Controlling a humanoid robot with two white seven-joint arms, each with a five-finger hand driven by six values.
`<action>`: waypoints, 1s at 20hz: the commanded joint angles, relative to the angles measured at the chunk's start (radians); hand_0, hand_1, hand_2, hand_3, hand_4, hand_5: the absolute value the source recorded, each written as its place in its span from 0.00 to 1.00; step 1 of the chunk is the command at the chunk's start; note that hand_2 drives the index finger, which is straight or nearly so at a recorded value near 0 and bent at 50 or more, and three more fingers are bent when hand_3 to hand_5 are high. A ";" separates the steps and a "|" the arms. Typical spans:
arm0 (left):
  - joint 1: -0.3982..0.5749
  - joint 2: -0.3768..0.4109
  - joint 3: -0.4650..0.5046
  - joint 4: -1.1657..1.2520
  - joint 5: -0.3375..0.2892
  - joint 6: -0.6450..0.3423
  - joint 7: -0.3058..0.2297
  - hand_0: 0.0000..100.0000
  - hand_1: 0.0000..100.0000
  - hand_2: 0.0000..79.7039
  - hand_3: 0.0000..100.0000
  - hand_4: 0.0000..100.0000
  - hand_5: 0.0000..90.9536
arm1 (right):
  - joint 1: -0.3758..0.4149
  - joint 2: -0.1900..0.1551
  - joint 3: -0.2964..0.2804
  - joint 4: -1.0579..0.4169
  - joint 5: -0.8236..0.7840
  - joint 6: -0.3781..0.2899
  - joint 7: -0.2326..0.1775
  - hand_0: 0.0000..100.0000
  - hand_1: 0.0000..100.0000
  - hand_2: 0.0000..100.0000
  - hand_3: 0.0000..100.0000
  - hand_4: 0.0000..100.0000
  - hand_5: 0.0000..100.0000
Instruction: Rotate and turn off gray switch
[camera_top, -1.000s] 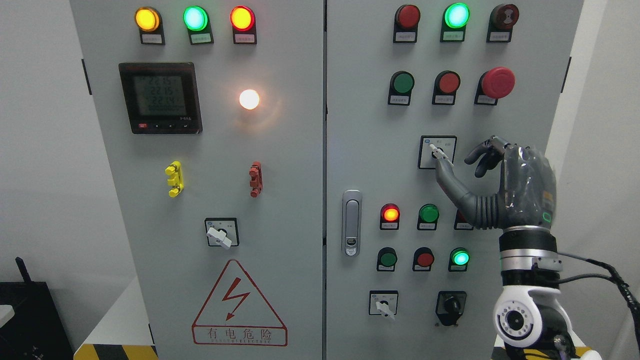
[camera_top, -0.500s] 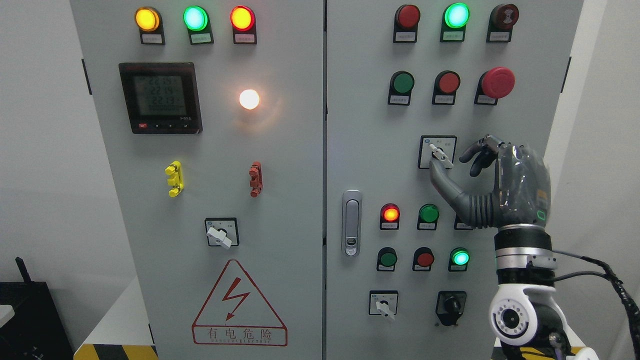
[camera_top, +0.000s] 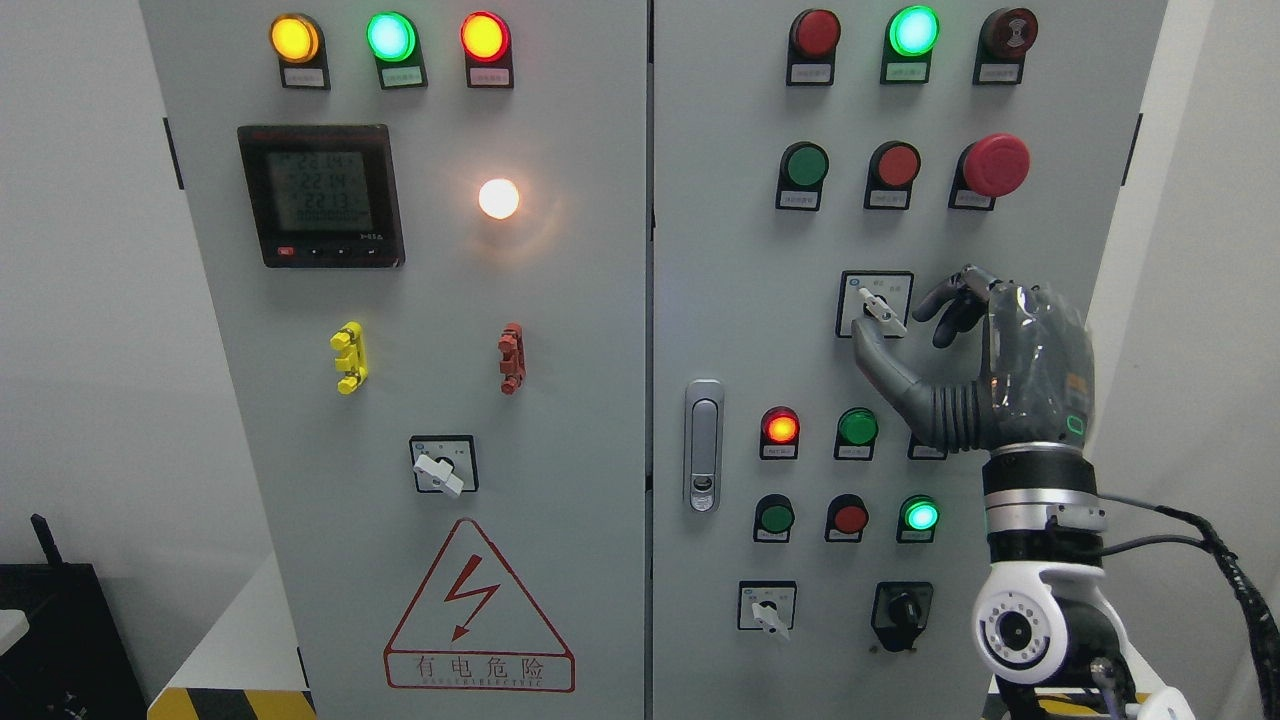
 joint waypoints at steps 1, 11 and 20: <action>0.000 0.000 0.032 0.023 -0.008 0.001 0.003 0.12 0.39 0.00 0.00 0.00 0.00 | -0.013 0.000 0.011 0.023 0.004 0.006 0.000 0.10 0.46 0.61 0.82 0.72 0.85; 0.000 0.000 0.032 0.023 -0.008 0.001 0.003 0.12 0.39 0.00 0.00 0.00 0.00 | -0.013 0.000 0.013 0.031 0.005 0.008 0.000 0.16 0.45 0.62 0.82 0.72 0.85; 0.001 0.000 0.032 0.023 -0.008 0.001 0.003 0.12 0.39 0.00 0.00 0.00 0.00 | -0.022 0.000 0.025 0.037 0.004 0.019 0.000 0.17 0.44 0.63 0.83 0.72 0.85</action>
